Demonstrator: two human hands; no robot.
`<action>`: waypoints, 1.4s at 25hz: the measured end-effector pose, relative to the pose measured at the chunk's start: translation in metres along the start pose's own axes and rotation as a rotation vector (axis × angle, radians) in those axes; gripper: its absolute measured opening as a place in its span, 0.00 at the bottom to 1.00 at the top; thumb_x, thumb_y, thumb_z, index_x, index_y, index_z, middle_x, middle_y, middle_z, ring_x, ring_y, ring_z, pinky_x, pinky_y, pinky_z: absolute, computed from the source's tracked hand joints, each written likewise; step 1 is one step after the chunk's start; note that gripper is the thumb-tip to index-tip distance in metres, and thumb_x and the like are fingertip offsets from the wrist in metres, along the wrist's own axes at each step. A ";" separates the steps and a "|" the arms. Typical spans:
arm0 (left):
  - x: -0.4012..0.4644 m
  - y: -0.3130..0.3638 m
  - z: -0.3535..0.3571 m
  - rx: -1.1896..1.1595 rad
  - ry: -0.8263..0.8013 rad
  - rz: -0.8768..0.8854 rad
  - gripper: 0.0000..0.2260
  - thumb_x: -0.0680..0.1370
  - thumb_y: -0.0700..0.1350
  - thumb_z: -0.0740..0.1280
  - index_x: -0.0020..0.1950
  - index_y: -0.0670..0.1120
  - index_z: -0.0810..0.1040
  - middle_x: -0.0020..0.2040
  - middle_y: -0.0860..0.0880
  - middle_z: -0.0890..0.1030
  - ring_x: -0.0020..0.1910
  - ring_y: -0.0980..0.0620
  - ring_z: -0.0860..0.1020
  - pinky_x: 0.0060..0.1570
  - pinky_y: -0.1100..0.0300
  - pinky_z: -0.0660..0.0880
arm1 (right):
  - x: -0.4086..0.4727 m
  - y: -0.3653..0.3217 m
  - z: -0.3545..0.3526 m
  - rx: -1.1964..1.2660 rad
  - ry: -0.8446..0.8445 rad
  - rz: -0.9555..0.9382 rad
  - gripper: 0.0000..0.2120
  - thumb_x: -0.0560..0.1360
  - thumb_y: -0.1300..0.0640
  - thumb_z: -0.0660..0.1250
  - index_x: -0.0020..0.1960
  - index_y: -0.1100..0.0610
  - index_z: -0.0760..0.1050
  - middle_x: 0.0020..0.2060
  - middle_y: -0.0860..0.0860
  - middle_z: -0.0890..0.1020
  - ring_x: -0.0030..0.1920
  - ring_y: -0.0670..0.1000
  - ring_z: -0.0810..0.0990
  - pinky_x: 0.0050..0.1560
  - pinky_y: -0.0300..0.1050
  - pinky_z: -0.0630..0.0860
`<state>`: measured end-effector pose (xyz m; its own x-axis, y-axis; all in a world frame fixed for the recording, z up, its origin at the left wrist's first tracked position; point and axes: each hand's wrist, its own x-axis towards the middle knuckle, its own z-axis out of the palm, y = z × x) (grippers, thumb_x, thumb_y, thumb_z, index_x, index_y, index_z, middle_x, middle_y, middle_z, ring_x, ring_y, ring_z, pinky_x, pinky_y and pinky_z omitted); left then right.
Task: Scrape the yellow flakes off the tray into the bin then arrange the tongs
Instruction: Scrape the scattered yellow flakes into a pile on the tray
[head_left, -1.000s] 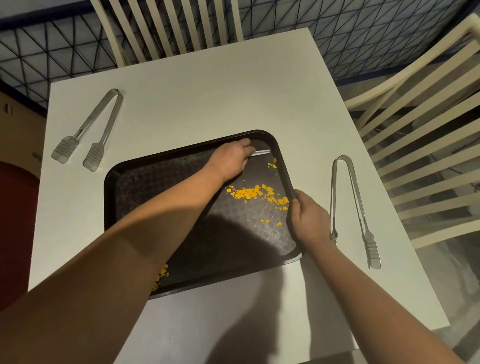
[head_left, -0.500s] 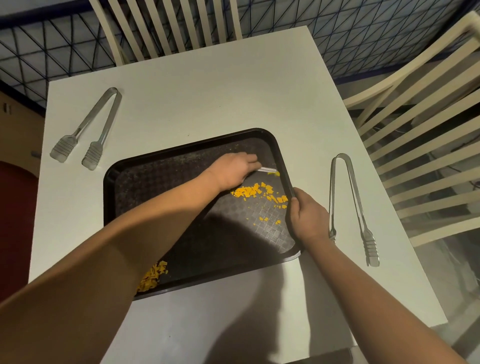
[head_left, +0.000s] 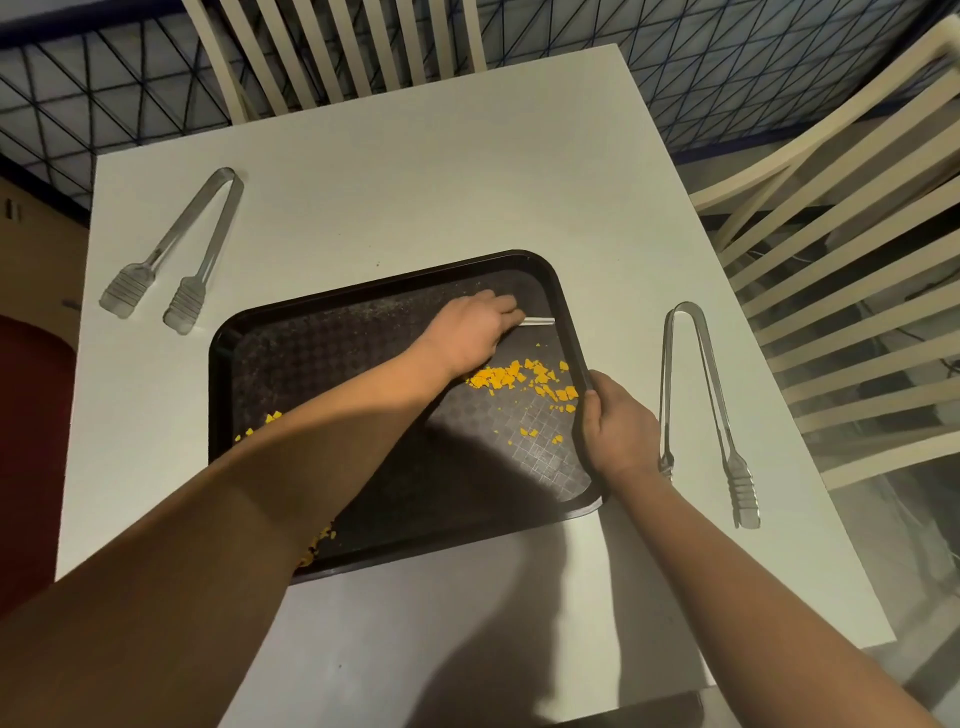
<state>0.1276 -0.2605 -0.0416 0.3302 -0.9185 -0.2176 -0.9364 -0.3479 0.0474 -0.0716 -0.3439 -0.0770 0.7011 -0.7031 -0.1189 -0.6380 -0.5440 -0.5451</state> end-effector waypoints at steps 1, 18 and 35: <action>-0.005 -0.001 0.001 0.022 -0.014 0.048 0.17 0.78 0.39 0.57 0.67 0.46 0.69 0.57 0.46 0.74 0.53 0.45 0.72 0.43 0.54 0.69 | 0.000 0.000 0.000 0.004 -0.005 0.002 0.17 0.73 0.50 0.48 0.52 0.53 0.73 0.41 0.53 0.80 0.41 0.60 0.77 0.36 0.44 0.64; -0.044 -0.011 0.015 -0.210 0.269 -0.231 0.15 0.75 0.38 0.62 0.61 0.42 0.76 0.50 0.41 0.78 0.49 0.40 0.75 0.42 0.50 0.72 | 0.000 0.000 0.000 0.017 -0.001 0.006 0.18 0.73 0.50 0.48 0.54 0.51 0.74 0.42 0.51 0.81 0.42 0.59 0.77 0.37 0.42 0.63; -0.039 -0.041 0.007 -0.066 0.010 -0.012 0.15 0.79 0.42 0.59 0.65 0.45 0.73 0.52 0.41 0.75 0.52 0.41 0.74 0.45 0.51 0.71 | -0.001 -0.004 -0.006 0.028 -0.017 -0.005 0.20 0.73 0.50 0.48 0.54 0.53 0.74 0.43 0.52 0.81 0.44 0.60 0.77 0.39 0.46 0.68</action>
<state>0.1526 -0.2087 -0.0416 0.3426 -0.9160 -0.2086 -0.9226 -0.3700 0.1094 -0.0720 -0.3433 -0.0702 0.7095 -0.6925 -0.1303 -0.6258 -0.5342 -0.5683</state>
